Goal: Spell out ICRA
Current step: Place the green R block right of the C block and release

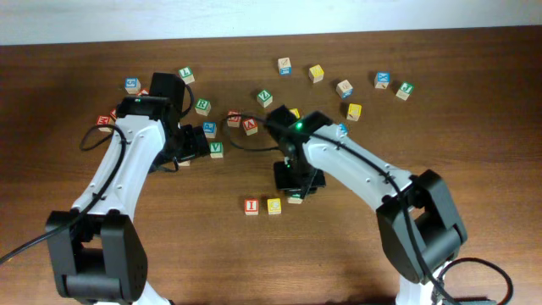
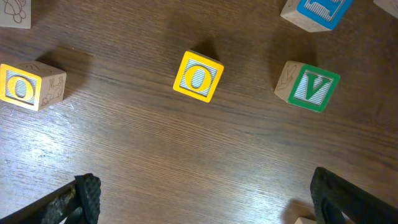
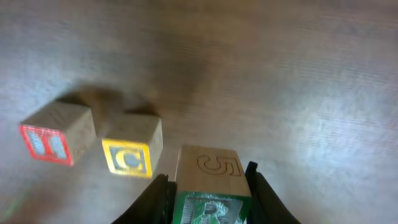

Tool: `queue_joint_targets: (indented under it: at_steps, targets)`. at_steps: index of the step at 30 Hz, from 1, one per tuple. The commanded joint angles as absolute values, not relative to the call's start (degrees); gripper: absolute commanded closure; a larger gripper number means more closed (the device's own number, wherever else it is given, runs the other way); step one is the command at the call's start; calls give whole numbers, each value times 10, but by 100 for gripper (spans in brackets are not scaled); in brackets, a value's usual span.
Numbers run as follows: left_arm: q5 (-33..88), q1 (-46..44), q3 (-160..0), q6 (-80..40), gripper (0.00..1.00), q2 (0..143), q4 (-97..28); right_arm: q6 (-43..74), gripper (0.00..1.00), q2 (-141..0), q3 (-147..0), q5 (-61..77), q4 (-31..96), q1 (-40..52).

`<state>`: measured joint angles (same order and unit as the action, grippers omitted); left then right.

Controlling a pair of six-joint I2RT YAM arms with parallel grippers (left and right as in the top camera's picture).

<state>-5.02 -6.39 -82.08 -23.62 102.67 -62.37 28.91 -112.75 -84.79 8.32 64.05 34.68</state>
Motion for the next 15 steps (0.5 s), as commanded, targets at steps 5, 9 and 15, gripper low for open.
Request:
queue_joint_targets:
  at_steps: [5, 9, 15]
  targets:
    - [-59, -62, -824, -242, 1, 1033, -625, 296, 74, -1130, -813, -3, 614, 376]
    - [-59, -62, -824, -242, 1, 1033, -625, 296, 75, -1130, -792, 60, 593, 376]
    - [-59, -62, -824, -242, 1, 1033, -625, 296, 73, -1130, -781, 38, 590, 376]
